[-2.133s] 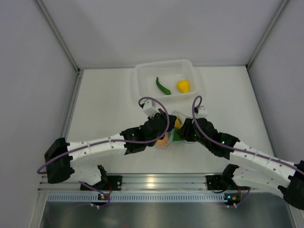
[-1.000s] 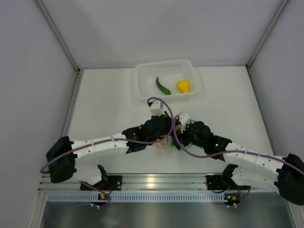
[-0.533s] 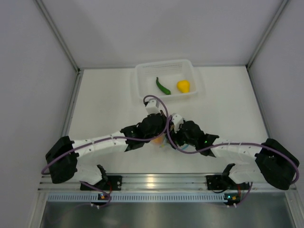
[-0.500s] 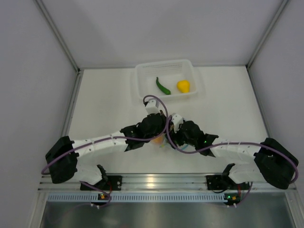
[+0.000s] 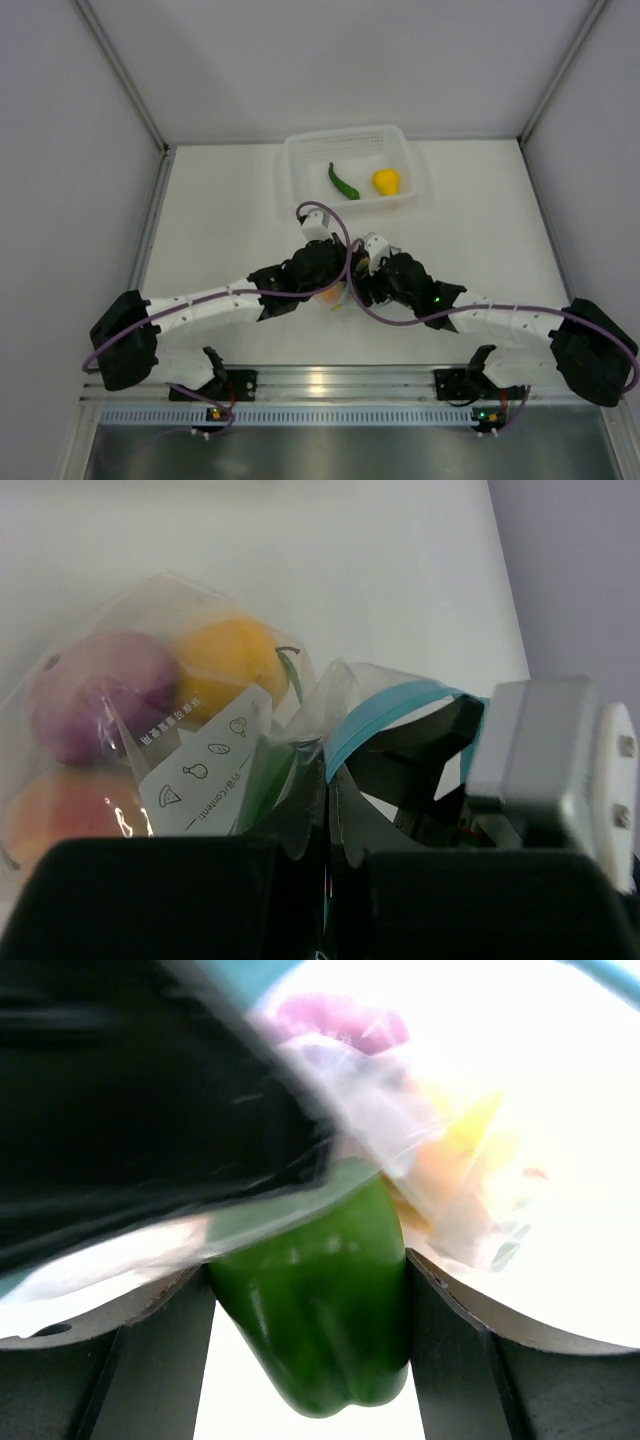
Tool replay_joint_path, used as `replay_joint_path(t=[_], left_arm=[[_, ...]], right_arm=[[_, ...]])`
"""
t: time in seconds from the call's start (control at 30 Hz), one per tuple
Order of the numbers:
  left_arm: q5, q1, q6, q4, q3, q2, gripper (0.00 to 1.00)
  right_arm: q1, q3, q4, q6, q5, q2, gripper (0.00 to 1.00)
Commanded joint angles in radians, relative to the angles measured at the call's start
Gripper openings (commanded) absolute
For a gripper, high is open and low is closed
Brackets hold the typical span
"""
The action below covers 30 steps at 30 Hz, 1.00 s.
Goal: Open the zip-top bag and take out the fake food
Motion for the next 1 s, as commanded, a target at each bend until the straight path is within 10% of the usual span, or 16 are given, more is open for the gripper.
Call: replay_joint_path(t=[0.0,0.97], left_arm=[[0.006,-0.003,0.007,0.047,-0.007,-0.030,0.00],[-0.146,-0.003,-0.065,0.039,-0.102,-0.079,0.00]], right_arm=[[0.044,0.004,0.008,0.022,0.018,-0.100,0.26],[0.143,0.075,-0.319,0.083,0.137,-0.622,0.20]])
